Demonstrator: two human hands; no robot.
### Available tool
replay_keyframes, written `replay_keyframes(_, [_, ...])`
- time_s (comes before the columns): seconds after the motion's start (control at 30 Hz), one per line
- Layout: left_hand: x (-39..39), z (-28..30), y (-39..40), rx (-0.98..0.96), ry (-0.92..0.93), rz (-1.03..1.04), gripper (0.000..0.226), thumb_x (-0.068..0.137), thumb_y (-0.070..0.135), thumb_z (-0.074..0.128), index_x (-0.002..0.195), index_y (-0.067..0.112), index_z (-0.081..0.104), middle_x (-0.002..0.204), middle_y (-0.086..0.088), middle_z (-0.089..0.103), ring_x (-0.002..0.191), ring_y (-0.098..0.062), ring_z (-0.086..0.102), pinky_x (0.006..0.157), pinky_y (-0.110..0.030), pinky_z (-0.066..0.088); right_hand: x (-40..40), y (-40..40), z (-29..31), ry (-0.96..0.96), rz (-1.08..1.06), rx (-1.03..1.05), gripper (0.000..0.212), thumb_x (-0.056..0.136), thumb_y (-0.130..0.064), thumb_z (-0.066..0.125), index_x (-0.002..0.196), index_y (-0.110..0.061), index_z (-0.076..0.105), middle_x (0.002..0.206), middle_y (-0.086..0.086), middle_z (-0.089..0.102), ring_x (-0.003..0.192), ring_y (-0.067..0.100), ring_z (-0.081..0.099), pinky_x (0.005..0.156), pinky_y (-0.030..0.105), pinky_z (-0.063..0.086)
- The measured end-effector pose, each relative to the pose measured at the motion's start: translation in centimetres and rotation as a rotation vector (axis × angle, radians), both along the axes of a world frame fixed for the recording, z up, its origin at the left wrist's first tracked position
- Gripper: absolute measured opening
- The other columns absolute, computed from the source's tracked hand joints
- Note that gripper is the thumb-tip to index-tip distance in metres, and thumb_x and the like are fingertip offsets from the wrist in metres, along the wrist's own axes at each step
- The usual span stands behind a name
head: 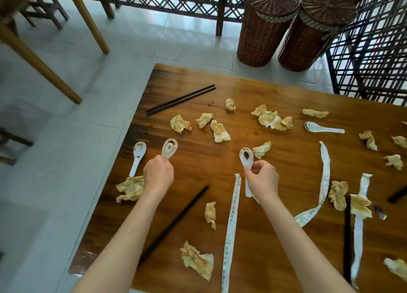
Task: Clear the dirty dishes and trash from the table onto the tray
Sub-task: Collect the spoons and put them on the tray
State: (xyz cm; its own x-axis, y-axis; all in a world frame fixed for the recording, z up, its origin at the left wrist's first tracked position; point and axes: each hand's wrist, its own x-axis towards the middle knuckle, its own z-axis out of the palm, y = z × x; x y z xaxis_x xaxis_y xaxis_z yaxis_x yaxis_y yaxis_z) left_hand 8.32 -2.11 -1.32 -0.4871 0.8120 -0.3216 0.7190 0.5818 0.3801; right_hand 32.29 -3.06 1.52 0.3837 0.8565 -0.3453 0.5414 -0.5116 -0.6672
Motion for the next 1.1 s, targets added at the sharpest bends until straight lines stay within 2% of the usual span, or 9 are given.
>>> replay_keyframes(0.23, [-6.3, -0.2, -0.5, -0.011, 0.1, 0.098, 0.037, 0.1, 0.032, 0.032, 0.102, 0.003, 0.056, 0.089, -0.011, 0.06, 0.07, -0.017, 0.055, 0.053, -0.025, 0.042, -2.2, -0.4, 0.9, -0.034, 0.064, 0.01, 0.01, 0.087, -0.025, 0.064, 0.086, -0.023, 0.054, 0.077, -0.01, 0.056, 0.071, 0.006, 0.056, 0.057, 0.02, 0.045])
replay_keyframes(0.3, [-7.3, -0.7, -0.2, -0.039, 0.095, 0.105, 0.038, 0.1, 0.034, 0.031, 0.105, 0.004, 0.053, 0.091, -0.012, 0.059, 0.071, -0.018, 0.055, 0.054, -0.027, 0.042, -2.2, -0.4, 1.3, -0.034, 0.063, 0.027, 0.01, 0.087, -0.024, 0.064, 0.084, -0.023, 0.054, 0.075, -0.013, 0.054, 0.069, 0.005, 0.055, 0.055, 0.018, 0.043])
replay_keyframes(0.47, [-7.8, -1.8, 0.6, -0.102, 0.096, 0.084, 0.037, 0.099, 0.039, 0.032, 0.112, 0.006, 0.043, 0.085, -0.008, 0.049, 0.058, -0.013, 0.045, 0.048, -0.026, 0.037, -1.6, -0.6, 1.8, -0.039, 0.047, 0.052, 0.007, 0.087, -0.022, 0.063, 0.085, -0.02, 0.057, 0.072, -0.015, 0.053, 0.063, 0.0, 0.053, 0.047, 0.01, 0.033])
replay_keyframes(0.6, [-7.8, -2.2, 0.6, -0.14, 0.105, 0.056, 0.04, 0.098, 0.042, 0.036, 0.117, 0.007, 0.036, 0.092, -0.011, 0.052, 0.071, -0.02, 0.052, 0.058, -0.031, 0.047, -1.2, -1.1, 1.8, -0.031, 0.027, 0.052, 0.01, 0.087, -0.021, 0.063, 0.084, -0.022, 0.054, 0.072, -0.016, 0.052, 0.064, 0.0, 0.053, 0.048, 0.009, 0.034])
replay_keyframes(0.7, [-8.1, -2.3, 0.6, -0.185, 0.159, 0.035, 0.044, 0.098, 0.043, 0.033, 0.112, 0.004, 0.048, 0.097, -0.014, 0.058, 0.079, -0.025, 0.054, 0.067, -0.035, 0.048, -1.0, -1.5, 1.7, -0.021, 0.022, 0.05, 0.009, 0.087, -0.021, 0.063, 0.084, -0.022, 0.055, 0.073, -0.014, 0.054, 0.066, 0.002, 0.054, 0.049, 0.011, 0.036])
replay_keyframes(0.83, [-8.3, -2.7, 0.4, -0.236, 0.223, -0.004, 0.052, 0.098, 0.045, 0.03, 0.098, 0.004, 0.061, 0.091, -0.013, 0.06, 0.087, -0.027, 0.058, 0.075, -0.037, 0.05, -1.1, -1.9, 1.5, -0.012, 0.011, 0.047, 0.01, 0.087, -0.022, 0.063, 0.084, -0.022, 0.054, 0.074, -0.015, 0.053, 0.067, 0.002, 0.054, 0.05, 0.011, 0.037])
replay_keyframes(1.1, [-8.1, -2.9, 0.9, -0.256, 0.252, -0.046, 0.053, 0.094, 0.054, 0.036, 0.098, 0.006, 0.058, 0.086, -0.01, 0.057, 0.077, -0.023, 0.052, 0.066, -0.033, 0.042, -0.7, -2.8, 1.2, -0.035, -0.02, 0.049, 0.01, 0.087, -0.023, 0.064, 0.083, -0.023, 0.054, 0.073, -0.016, 0.052, 0.066, 0.003, 0.055, 0.05, 0.011, 0.038])
